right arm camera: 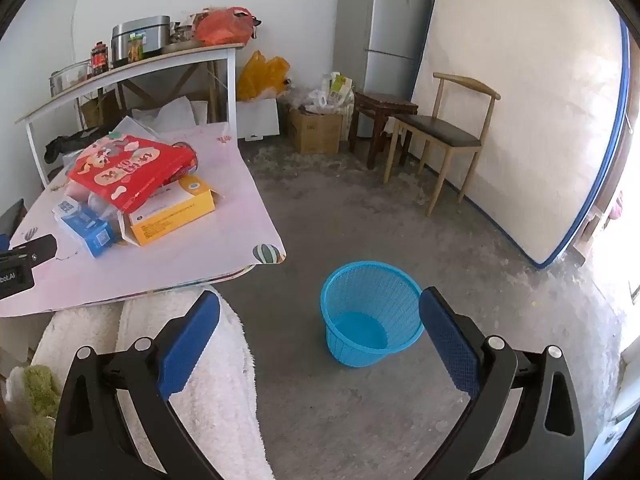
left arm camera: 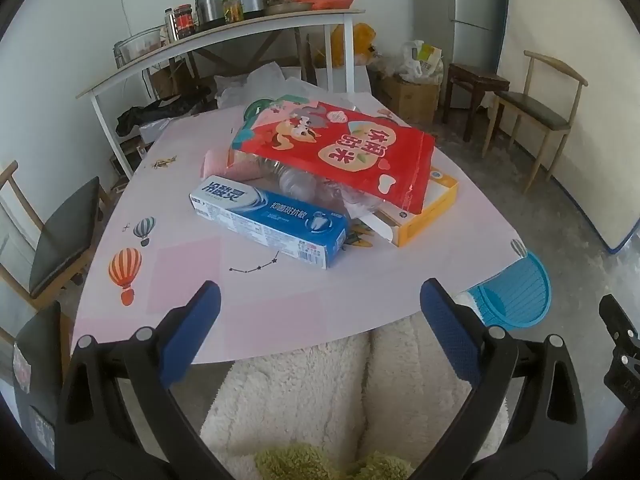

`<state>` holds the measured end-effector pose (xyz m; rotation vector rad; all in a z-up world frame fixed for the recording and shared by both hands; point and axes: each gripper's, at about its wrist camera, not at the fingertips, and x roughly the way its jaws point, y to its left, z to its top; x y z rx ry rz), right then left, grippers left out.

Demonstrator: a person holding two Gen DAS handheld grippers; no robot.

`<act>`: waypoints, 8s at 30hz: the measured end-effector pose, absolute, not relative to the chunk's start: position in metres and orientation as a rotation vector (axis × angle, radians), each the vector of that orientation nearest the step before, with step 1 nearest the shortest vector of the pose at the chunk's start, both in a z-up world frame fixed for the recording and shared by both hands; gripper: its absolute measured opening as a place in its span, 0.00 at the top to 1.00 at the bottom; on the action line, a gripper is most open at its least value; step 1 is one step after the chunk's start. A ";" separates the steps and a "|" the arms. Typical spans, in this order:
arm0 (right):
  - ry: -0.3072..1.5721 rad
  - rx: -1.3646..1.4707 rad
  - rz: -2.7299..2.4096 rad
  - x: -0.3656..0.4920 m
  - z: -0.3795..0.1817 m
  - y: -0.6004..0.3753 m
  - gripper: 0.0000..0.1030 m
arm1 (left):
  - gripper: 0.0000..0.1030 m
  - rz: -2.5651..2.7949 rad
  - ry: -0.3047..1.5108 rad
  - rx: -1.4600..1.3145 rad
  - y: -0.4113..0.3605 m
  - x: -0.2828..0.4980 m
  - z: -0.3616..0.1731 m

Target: Collect trash

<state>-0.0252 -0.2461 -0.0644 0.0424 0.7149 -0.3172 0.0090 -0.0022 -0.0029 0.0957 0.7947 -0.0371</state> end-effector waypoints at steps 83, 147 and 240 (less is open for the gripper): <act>0.553 0.223 -0.170 0.007 -0.025 -0.242 0.06 | 0.07 -0.260 0.746 -0.002 0.054 0.054 0.004; 0.705 -0.504 -0.109 0.205 -0.079 -0.054 0.81 | 0.28 -0.358 0.818 -0.376 0.182 0.178 -0.030; 0.444 0.198 -0.589 0.053 0.004 -0.352 0.95 | 0.91 -0.940 0.727 -0.167 -0.039 0.248 0.091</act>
